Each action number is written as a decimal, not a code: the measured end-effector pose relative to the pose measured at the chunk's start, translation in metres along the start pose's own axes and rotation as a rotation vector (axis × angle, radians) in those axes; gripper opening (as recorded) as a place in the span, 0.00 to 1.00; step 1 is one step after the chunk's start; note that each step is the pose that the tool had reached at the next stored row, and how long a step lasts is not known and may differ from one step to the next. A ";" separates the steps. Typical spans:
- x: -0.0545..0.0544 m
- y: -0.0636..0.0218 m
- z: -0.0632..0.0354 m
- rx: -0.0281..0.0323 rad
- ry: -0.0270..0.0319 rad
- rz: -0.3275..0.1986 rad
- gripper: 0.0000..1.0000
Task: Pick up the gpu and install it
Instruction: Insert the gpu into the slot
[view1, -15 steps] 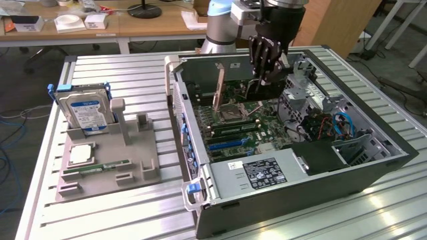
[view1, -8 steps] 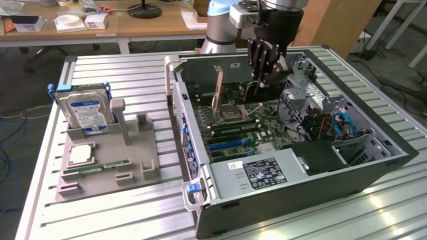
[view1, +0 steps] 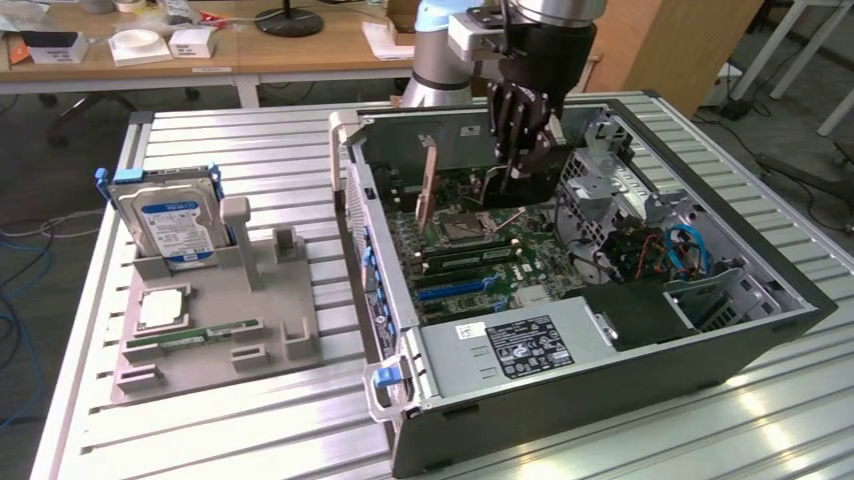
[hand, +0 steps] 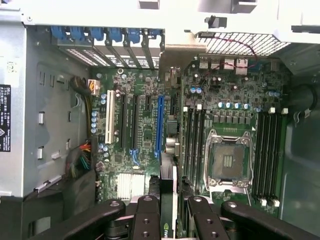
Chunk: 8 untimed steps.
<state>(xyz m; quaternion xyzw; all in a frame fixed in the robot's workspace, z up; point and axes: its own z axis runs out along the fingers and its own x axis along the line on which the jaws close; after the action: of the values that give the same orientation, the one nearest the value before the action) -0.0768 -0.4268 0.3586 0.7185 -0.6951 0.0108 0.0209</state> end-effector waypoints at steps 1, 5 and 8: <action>0.000 0.0001 0.0008 0.0000 -0.0014 0.000 0.26; 0.005 0.0002 0.0025 0.0001 -0.0038 0.000 0.26; 0.007 0.0009 0.0036 0.0001 -0.0038 0.000 0.26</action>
<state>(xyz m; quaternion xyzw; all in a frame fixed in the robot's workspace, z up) -0.0775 -0.4343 0.3553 0.7184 -0.6952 0.0095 0.0196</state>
